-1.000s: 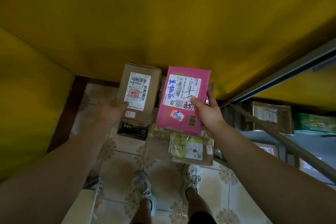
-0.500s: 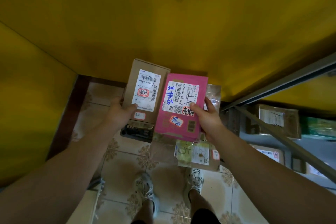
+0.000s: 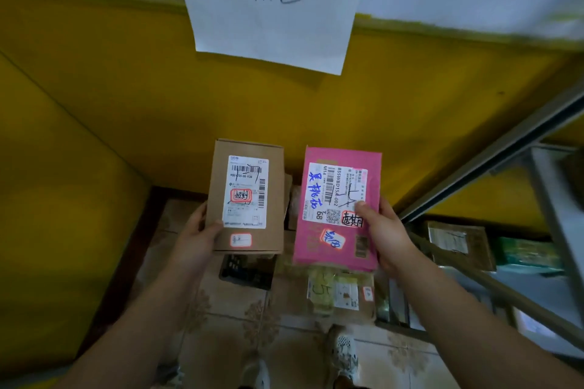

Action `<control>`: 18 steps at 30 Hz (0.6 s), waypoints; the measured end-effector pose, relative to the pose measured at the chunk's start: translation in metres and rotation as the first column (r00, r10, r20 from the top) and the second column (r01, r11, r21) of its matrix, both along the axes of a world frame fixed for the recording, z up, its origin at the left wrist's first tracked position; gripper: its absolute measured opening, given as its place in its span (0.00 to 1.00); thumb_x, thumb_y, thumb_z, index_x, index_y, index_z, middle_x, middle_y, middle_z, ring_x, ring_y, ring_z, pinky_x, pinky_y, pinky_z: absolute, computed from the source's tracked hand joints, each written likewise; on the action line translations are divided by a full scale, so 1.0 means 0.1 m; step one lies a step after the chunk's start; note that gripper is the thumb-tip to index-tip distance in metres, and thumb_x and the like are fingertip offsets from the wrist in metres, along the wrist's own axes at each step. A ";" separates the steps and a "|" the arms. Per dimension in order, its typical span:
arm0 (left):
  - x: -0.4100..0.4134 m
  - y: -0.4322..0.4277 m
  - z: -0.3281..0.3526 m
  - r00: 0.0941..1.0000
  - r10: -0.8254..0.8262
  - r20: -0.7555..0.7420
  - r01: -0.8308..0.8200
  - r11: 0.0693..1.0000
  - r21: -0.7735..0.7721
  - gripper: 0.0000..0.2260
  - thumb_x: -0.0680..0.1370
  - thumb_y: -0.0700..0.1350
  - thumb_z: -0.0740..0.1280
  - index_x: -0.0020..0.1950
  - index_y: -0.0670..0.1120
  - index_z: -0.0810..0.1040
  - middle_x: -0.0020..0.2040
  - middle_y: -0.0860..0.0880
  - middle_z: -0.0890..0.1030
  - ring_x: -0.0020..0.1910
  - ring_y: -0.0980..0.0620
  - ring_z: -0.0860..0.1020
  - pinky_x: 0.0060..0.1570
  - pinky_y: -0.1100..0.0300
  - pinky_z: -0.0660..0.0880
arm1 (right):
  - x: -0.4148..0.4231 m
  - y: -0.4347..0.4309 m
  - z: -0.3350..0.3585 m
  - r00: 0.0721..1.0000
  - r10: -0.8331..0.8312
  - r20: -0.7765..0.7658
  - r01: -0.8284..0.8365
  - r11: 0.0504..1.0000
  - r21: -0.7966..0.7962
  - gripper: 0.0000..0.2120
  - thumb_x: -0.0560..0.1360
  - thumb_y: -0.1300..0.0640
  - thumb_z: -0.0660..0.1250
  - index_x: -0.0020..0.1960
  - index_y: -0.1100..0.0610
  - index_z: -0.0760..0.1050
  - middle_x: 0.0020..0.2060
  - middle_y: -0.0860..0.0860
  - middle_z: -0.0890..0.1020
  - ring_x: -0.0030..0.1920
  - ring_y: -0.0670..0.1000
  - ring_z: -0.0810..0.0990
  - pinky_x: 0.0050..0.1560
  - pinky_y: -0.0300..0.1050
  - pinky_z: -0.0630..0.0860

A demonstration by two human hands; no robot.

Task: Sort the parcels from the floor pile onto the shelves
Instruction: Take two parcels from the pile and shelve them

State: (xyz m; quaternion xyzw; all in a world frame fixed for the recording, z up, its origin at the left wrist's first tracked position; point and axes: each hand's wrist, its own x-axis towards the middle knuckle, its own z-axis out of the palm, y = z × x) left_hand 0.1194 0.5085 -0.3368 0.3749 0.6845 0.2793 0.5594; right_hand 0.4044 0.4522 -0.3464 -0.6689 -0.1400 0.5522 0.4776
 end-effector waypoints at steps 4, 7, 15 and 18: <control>-0.07 0.00 0.39 0.994 -0.047 0.099 0.039 0.995 0.087 0.15 0.83 0.43 0.59 0.68 0.56 0.71 0.54 0.53 0.81 0.47 0.54 0.81 0.36 0.61 0.78 | -0.23 -0.16 0.55 0.994 -0.057 0.093 0.049 0.995 0.089 0.18 0.82 0.55 0.63 0.70 0.51 0.68 0.51 0.52 0.85 0.45 0.54 0.87 0.46 0.55 0.83; -0.13 0.02 0.66 0.987 -0.113 0.115 0.088 0.975 0.203 0.16 0.83 0.43 0.59 0.66 0.61 0.72 0.57 0.53 0.82 0.52 0.51 0.82 0.48 0.50 0.80 | -0.39 -0.33 0.90 0.977 -0.135 0.166 0.109 0.982 0.156 0.14 0.82 0.53 0.62 0.66 0.47 0.67 0.49 0.50 0.84 0.40 0.49 0.86 0.34 0.44 0.81; -0.13 -0.28 1.42 0.958 -0.242 0.151 0.154 0.886 0.438 0.19 0.81 0.43 0.64 0.68 0.60 0.68 0.49 0.62 0.80 0.45 0.59 0.82 0.37 0.64 0.76 | -0.50 -0.89 1.66 0.953 -0.174 0.247 0.104 0.957 0.272 0.27 0.74 0.52 0.73 0.71 0.51 0.68 0.52 0.51 0.85 0.45 0.54 0.87 0.47 0.55 0.83; -0.07 -0.48 1.63 0.940 -0.292 0.175 0.170 0.849 0.500 0.18 0.80 0.41 0.64 0.65 0.60 0.68 0.48 0.62 0.80 0.41 0.61 0.83 0.32 0.67 0.76 | -0.47 -1.18 1.90 0.940 -0.220 0.260 0.124 0.932 0.339 0.25 0.75 0.56 0.73 0.69 0.51 0.69 0.52 0.52 0.85 0.45 0.54 0.87 0.42 0.51 0.83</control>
